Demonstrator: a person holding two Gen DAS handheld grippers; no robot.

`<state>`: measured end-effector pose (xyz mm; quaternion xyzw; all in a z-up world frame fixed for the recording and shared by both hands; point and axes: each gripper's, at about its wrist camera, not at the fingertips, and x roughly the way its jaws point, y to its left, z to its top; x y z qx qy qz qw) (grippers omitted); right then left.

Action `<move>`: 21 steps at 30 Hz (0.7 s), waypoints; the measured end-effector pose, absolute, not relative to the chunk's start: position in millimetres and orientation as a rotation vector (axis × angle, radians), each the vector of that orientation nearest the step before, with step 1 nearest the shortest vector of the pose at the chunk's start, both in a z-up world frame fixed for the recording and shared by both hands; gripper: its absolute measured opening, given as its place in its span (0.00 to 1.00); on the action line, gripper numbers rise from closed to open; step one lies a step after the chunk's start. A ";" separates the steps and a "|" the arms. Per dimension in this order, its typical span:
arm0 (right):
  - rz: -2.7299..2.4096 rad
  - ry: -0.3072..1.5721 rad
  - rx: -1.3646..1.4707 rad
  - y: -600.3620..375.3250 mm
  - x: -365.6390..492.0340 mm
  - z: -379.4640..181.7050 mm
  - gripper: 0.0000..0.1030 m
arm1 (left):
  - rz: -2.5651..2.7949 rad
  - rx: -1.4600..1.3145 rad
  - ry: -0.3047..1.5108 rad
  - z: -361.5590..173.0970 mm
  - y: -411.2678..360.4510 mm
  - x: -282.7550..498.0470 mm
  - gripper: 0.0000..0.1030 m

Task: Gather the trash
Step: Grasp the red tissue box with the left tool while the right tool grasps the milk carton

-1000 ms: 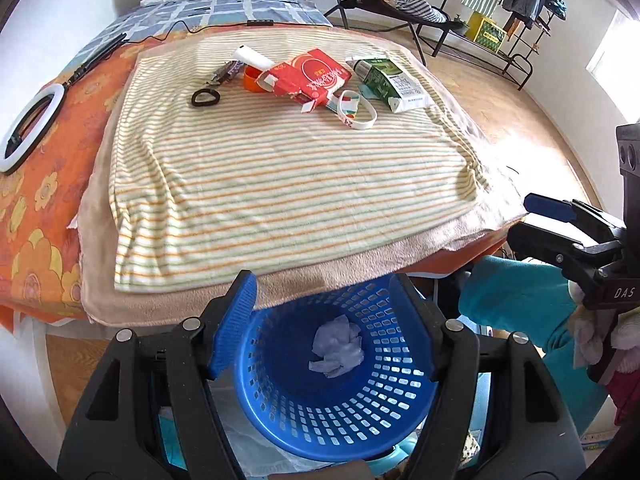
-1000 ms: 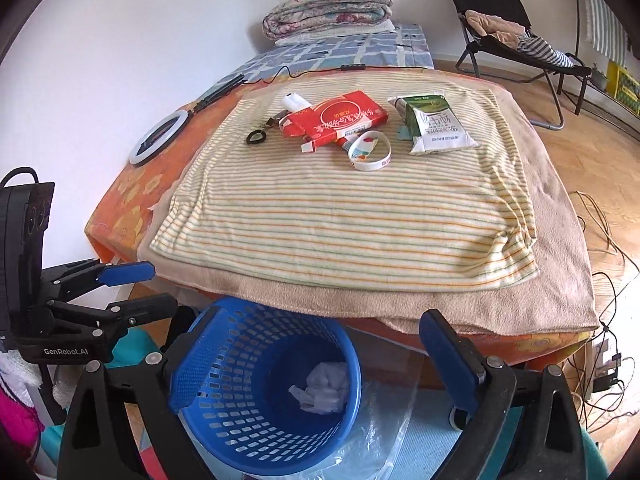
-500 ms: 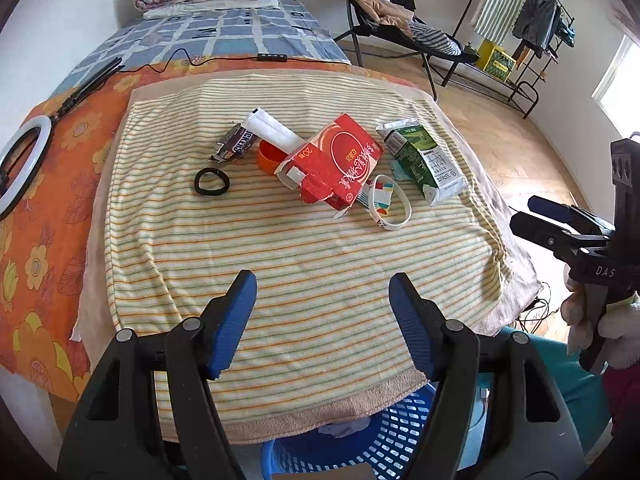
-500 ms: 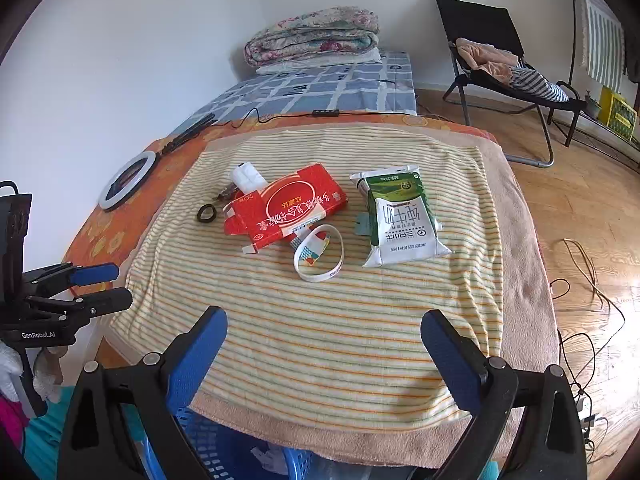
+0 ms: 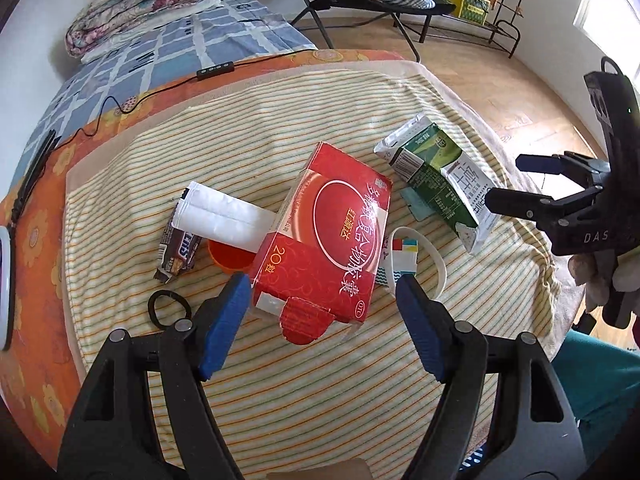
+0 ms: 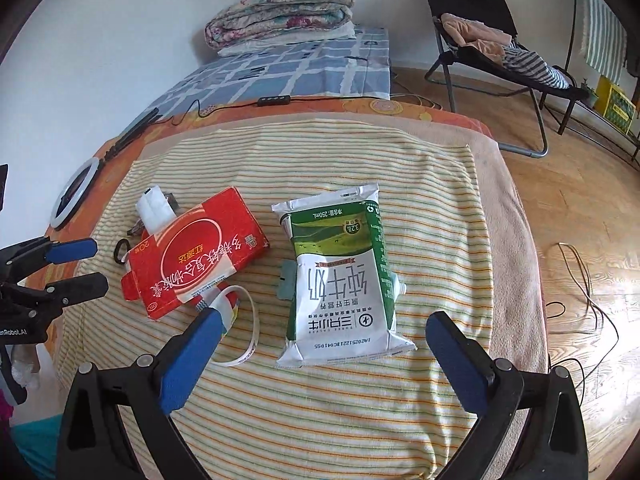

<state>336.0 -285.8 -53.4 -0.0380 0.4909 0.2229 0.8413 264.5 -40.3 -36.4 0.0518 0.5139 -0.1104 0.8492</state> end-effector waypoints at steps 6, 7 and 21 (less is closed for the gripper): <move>0.471 1.073 -0.066 -282.6 364.9 -78.5 1.00 | -0.222 0.297 1.137 -66.8 -71.6 286.0 0.80; 0.476 1.079 -0.059 -282.3 368.1 -82.0 1.00 | -0.217 0.327 1.140 -70.1 -75.3 288.9 0.82; 0.507 1.103 -0.059 -268.9 386.4 -101.8 1.00 | -0.197 0.465 1.164 -101.6 -98.0 305.7 0.88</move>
